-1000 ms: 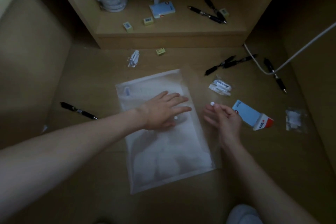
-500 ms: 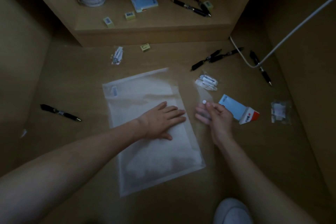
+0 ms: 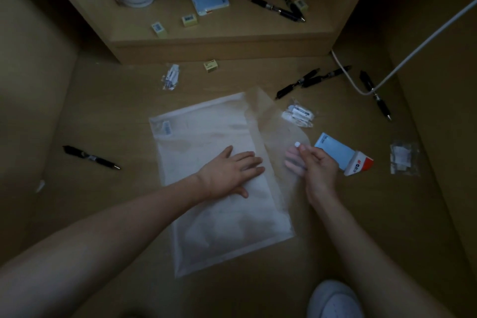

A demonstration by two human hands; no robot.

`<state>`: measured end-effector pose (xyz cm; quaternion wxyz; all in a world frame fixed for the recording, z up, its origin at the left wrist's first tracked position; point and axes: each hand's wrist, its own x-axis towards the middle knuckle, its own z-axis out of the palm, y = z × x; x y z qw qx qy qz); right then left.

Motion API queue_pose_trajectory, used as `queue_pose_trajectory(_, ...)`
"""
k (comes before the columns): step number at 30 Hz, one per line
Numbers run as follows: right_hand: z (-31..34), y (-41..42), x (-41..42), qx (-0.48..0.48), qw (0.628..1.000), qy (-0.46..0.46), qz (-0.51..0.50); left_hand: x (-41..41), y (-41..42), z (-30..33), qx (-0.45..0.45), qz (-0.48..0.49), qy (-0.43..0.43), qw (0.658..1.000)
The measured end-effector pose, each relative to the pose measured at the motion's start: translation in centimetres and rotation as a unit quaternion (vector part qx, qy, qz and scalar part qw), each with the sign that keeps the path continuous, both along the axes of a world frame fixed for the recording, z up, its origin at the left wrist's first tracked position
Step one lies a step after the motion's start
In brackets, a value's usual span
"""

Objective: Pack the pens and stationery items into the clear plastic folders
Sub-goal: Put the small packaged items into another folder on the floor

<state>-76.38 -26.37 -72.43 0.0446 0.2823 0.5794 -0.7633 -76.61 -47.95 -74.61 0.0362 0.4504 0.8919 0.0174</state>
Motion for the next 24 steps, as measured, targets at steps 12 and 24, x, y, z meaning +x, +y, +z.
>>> queue_pose_trajectory(12, -0.3, -0.1, 0.2, -0.005, 1.000, 0.016, -0.012, 0.7, 0.3, 0.8, 0.030, 0.009, 0.090, 0.995)
queue_pose_trajectory(24, 0.3, 0.3, 0.1, 0.030, 0.999, 0.026, 0.017, -1.5, 1.2, 3.7, 0.038, -0.096, 0.124, 0.987)
